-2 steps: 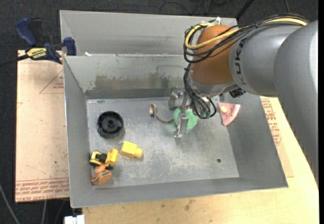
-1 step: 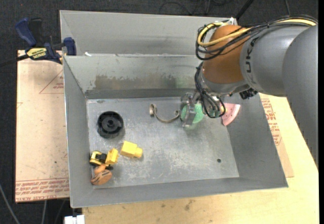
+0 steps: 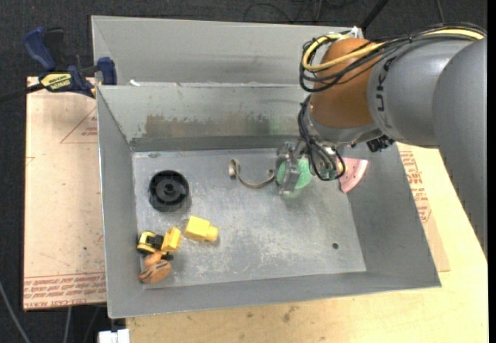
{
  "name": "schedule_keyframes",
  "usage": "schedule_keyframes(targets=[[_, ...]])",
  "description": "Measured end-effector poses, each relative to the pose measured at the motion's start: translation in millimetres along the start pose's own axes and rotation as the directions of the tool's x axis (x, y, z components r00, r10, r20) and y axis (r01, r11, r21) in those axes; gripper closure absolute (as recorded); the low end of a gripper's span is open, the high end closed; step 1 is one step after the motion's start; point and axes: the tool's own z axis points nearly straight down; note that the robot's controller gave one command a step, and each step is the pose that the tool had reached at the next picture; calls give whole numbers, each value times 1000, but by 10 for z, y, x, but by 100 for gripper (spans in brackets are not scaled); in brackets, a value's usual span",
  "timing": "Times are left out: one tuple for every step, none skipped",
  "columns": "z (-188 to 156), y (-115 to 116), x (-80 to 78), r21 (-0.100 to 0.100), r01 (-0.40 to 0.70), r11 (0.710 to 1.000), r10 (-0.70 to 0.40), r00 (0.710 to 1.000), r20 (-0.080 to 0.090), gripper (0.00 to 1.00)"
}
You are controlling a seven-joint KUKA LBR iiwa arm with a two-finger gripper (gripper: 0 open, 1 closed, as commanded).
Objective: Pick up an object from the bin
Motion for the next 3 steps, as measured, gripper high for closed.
schedule_keyframes(targets=[[-498, 49, 183, 1, 1, 1000, -1, 1000, -9, 100], [-634, -87, 23, -1, 19, 1000, -19, 1000, 14, 100], [-773, -73, 247, 2, 21, 1000, -21, 1000, -15, 100]])
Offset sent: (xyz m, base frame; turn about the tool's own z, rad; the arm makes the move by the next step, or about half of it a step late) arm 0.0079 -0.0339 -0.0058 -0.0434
